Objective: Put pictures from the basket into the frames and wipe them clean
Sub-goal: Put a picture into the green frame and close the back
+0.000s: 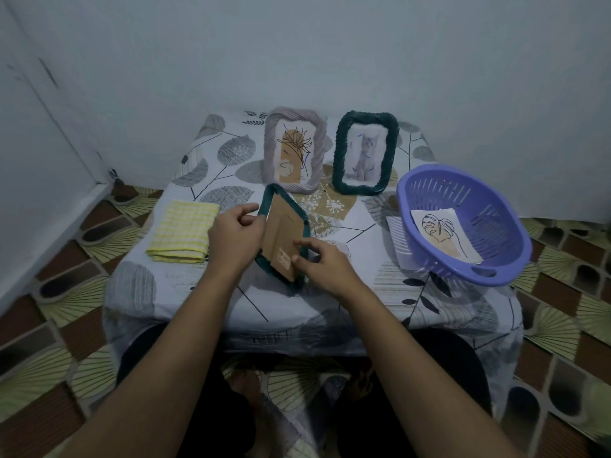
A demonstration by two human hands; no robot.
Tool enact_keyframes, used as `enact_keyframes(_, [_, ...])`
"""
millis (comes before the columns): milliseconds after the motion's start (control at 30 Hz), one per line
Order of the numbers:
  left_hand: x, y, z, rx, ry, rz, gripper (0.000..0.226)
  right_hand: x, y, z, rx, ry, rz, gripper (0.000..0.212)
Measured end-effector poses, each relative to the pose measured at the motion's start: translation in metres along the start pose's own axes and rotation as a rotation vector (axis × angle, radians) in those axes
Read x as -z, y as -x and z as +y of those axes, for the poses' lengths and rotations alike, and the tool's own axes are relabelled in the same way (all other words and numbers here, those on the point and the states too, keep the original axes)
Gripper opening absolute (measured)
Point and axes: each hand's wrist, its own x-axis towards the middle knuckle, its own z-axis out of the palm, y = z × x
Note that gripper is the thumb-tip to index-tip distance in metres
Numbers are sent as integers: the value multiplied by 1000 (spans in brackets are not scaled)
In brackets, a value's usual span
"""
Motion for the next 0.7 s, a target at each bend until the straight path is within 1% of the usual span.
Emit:
enact_keyframes(67, [3, 3, 13, -36, -1, 31, 24, -3, -2, -6, 0, -71, 4, 36])
enact_keyframes(167, [0, 10, 33, -116, -44, 20, 10, 2, -6, -15, 4, -256, 82, 31])
enact_keyframes(267, [-13, 18, 39, -207, -139, -67, 12, 13, -9, -25, -81, -593, 99, 21])
enact_keyframes(300, [-18, 22, 40, -243, -166, -107, 14, 17, -9, -27, -105, -681, 100, 20])
enact_keyframes(400, [-30, 32, 37, -319, -228, -231, 14, 27, -9, -25, -130, -762, 93, 25])
enact_keyframes(467, [-34, 33, 31, -307, -228, -269, 13, 29, -9, -18, -149, -774, 100, 19])
enact_keyframes(533, [-35, 29, 20, -251, -196, -237, 14, 28, -9, -12, -181, -793, 125, 17])
enact_keyframes(600, [-34, 22, 4, -191, -210, -175, 16, 25, -10, -6, -207, -817, 155, 24])
enact_keyframes(700, [-33, 9, -23, -50, -368, -117, 23, 23, -14, 4, -233, -817, 178, 31])
